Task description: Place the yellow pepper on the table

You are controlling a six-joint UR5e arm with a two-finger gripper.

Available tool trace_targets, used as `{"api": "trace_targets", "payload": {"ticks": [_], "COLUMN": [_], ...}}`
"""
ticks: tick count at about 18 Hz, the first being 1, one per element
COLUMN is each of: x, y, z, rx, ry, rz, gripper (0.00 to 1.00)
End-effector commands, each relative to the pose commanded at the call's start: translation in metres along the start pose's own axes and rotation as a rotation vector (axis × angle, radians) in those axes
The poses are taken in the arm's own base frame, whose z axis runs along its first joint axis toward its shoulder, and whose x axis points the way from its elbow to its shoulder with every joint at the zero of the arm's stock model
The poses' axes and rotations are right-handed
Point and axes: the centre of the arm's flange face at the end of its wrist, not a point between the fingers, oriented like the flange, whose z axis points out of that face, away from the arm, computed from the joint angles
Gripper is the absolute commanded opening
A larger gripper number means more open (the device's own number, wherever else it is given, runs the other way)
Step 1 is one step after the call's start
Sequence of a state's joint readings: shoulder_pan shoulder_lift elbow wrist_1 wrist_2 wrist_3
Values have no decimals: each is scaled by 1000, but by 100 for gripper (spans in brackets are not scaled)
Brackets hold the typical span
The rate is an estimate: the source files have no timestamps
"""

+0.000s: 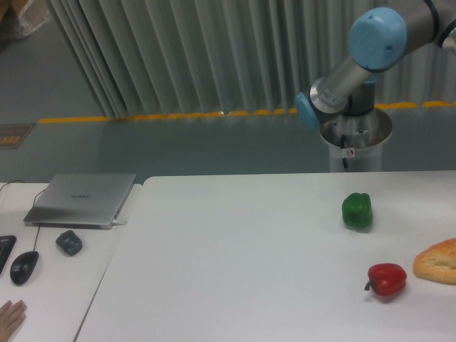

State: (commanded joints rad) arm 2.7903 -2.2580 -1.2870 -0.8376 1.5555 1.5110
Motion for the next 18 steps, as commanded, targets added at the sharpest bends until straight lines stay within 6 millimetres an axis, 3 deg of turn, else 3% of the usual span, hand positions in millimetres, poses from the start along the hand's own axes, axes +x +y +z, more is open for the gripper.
{"api": "trace_targets", "payload": {"ticks": [2,7,10,12,13,18], "x": [-1,-3,3,-2,-5,-17], "y": [1,1,2,1,4,4], "z": [1,-33,-21,-31,-39,-62], "rx": [-1,5,5,38,51,81], "ry": [0,-20,5,-18,-31,-73], "rz": [2,-55,-60,-85,-121,-164], "gripper": [75,75,76,91,93,93]}}
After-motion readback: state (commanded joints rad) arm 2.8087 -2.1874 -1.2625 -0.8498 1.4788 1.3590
